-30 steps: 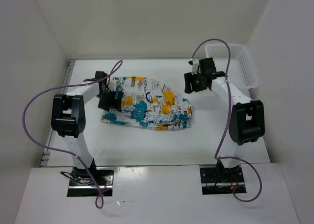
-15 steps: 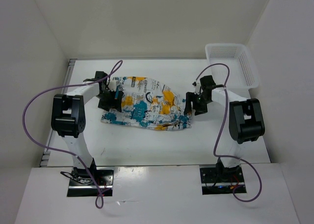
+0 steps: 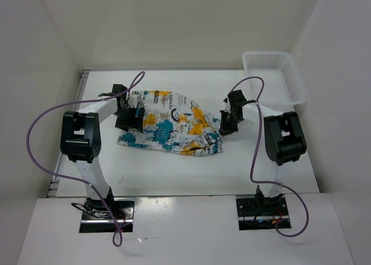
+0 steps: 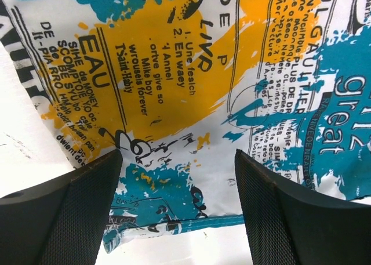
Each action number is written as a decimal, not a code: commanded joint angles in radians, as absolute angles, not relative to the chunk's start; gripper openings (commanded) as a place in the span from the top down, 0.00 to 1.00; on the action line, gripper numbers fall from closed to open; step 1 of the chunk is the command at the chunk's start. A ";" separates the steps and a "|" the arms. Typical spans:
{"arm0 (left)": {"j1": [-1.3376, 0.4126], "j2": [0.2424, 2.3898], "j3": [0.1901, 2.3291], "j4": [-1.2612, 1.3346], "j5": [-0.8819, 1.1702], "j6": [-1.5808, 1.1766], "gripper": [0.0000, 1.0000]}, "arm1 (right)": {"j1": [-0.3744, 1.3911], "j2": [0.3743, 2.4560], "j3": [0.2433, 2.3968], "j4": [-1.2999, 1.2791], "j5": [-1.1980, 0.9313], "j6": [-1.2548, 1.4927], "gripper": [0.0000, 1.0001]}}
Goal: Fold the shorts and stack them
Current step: Fold the shorts
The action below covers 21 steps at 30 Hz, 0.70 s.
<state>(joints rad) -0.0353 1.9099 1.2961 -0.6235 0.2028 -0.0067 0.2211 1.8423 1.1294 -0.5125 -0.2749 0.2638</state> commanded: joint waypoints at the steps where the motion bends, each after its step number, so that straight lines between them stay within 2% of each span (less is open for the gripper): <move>1: -0.029 1.917 1.269 -0.641 0.170 0.000 0.14 | 0.227 1.852 1.178 -0.489 -0.160 0.278 1.00; 7: -0.029 1.899 1.290 -0.652 0.244 0.000 0.11 | 0.177 1.815 1.293 -0.511 -0.167 0.161 1.00; 10: -0.029 1.856 1.342 -0.652 0.293 0.000 0.04 | 0.176 1.766 1.325 -0.534 -0.179 0.095 1.00; 15: -0.029 1.833 1.431 -0.643 0.291 0.000 0.00 | 0.176 1.688 1.335 -0.583 -0.218 0.051 1.00; 21: -0.029 1.955 1.493 -0.643 0.291 0.000 0.00 | 0.176 1.617 1.325 -0.633 -0.207 0.017 1.00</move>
<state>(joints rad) -0.0349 1.9015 1.4658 -0.6384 0.2672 -0.0040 0.1806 1.6852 1.2907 -0.5976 -0.2066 0.0528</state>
